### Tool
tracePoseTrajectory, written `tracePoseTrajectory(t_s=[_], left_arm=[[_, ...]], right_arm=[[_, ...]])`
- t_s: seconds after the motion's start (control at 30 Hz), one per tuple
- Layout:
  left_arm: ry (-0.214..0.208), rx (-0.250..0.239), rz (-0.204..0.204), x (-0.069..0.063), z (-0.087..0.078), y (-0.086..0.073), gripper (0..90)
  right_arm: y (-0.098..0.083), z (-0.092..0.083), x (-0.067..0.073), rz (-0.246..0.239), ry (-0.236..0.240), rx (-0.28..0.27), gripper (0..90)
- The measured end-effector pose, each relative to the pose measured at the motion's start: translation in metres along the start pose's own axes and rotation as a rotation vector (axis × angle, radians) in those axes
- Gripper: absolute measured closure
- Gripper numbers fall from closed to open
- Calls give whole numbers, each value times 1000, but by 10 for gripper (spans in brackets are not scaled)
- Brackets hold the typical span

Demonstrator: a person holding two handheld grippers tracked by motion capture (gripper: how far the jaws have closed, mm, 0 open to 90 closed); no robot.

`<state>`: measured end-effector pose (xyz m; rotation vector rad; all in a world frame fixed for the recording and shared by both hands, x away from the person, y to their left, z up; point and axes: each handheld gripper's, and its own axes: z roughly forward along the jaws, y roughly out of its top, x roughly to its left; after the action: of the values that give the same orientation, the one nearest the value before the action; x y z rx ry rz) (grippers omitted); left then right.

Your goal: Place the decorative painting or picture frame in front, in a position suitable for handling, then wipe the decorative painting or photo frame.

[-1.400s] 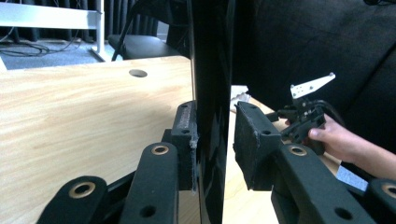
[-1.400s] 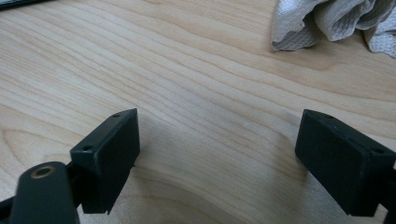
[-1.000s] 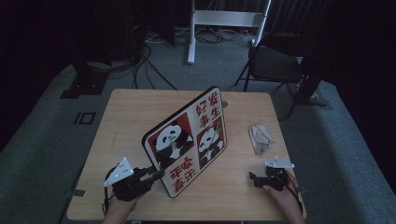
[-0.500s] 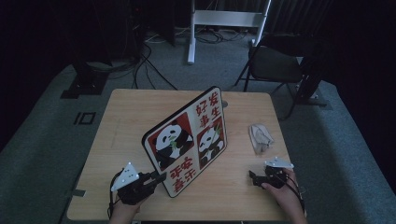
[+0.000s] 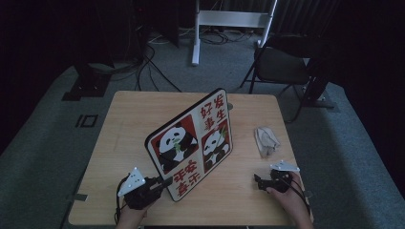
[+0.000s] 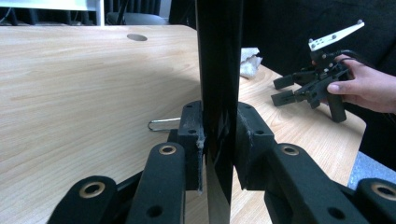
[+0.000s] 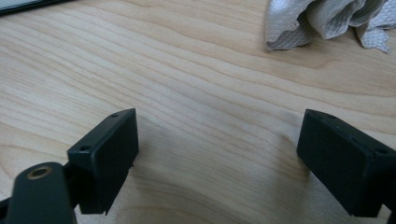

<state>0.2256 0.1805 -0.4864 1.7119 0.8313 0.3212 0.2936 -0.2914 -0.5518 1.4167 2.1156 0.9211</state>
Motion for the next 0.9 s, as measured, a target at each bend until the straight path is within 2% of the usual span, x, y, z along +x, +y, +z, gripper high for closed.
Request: tracePoseTrajectory(t_s=[0.27,0.5,0.73,0.9], left_arm=[[3,-11,-36,0,0,-3,790],[-2,-19,-43,-5,0,-5,793],[20,-20,-51,-12,-1,-6,794],[19,-14,-55,-12,-1,-6,795]], right_arm=[[0,0,0,0,-2,1,122],[0,0,0,-3,2,2,118],[1,1,-1,0,0,0,131],[4,0,-10,20,-34,-11,165]])
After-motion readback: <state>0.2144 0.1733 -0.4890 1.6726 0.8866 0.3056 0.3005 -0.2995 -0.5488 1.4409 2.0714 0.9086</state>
